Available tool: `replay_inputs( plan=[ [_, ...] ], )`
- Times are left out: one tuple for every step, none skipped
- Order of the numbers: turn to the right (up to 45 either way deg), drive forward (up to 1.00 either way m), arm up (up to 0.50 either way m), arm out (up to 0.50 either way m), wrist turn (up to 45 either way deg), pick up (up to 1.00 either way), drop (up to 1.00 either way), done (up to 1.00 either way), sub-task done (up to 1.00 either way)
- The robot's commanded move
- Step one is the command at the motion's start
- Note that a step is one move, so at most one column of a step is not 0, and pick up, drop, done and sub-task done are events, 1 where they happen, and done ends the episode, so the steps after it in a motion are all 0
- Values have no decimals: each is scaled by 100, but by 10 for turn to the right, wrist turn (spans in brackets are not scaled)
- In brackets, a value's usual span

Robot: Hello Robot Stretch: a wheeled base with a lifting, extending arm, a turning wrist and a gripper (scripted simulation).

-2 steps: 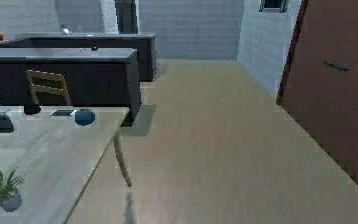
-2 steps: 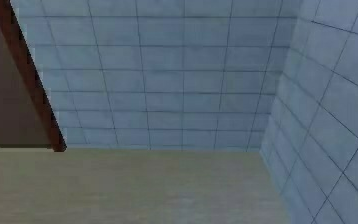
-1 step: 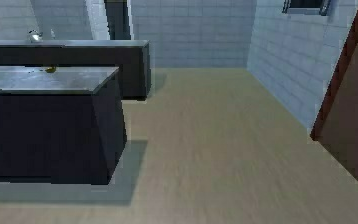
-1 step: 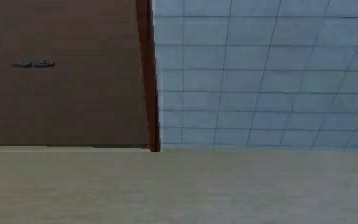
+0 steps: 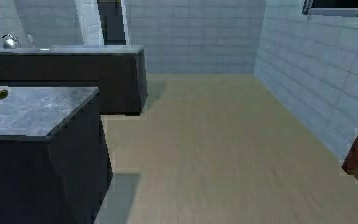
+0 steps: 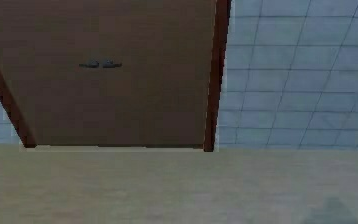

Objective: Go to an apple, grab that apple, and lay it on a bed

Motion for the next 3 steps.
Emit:
replay_inputs(
  plan=[
    [0, 100, 0, 0, 0, 0, 0, 0, 0],
    [0, 60, 0, 0, 0, 0, 0, 0, 0],
    [-390, 0, 0, 0, 0, 0, 0, 0, 0]
  ],
)
